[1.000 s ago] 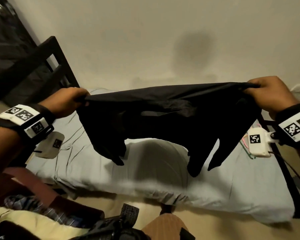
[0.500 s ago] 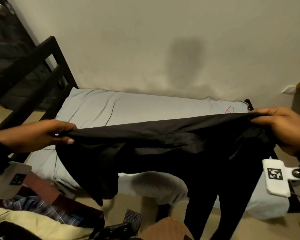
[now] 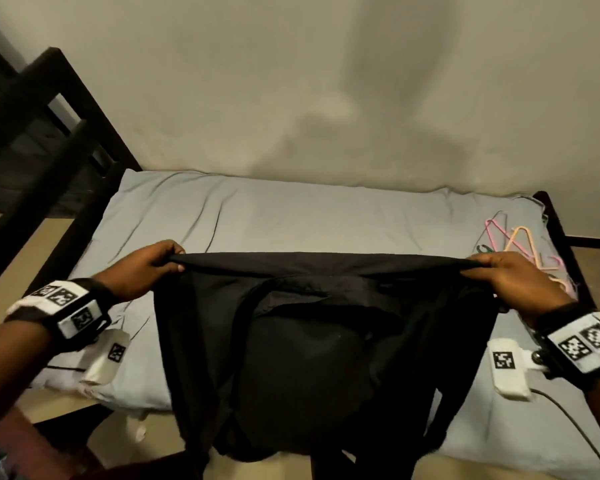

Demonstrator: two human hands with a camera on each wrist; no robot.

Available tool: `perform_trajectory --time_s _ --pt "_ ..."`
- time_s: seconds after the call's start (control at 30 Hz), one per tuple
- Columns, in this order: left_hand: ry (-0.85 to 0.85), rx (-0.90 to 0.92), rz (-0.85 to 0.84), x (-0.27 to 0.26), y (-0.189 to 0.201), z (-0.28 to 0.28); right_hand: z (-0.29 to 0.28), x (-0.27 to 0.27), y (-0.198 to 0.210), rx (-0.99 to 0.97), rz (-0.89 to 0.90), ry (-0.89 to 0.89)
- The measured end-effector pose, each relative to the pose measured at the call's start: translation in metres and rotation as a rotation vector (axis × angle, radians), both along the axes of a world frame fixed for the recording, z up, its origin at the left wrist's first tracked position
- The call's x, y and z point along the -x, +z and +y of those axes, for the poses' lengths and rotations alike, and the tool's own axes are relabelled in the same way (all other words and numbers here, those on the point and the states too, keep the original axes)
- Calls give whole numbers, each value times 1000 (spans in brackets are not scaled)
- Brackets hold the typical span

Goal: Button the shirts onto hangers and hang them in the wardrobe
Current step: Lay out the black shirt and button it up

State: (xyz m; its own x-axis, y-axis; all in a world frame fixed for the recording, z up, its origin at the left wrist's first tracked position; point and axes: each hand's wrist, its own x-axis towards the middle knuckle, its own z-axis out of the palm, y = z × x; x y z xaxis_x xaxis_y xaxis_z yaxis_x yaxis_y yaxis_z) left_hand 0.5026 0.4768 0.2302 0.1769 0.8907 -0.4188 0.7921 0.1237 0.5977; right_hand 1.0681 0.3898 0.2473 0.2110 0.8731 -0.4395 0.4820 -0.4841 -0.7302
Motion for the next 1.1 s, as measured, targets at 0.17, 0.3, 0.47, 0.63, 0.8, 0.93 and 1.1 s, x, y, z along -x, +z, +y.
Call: perform_trajectory --time_s 0.17,0.3,0.47,0.63,0.8,0.93,1.1 --pt "92 -93 161 -53 -92 124 134 -17 -91 98 -122 -61" --pt "177 -137 193 -83 -181 224 243 -36 -174 119 -189 -2" --pt "161 -131 227 -101 -292 333 358 -71 -288 280 -377 54" --pt "162 -123 219 -105 -371 409 438 -65 -374 72 -165 -250" --pt "-103 -512 197 -141 -417 379 436 -2 -424 -128 -542 -129" --pt "-251 -380 -41 -208 -446 325 418 50 -452 -273 -649 207" --pt "-230 -274 310 -224 -485 342 428 63 -476 -125 -710 146"
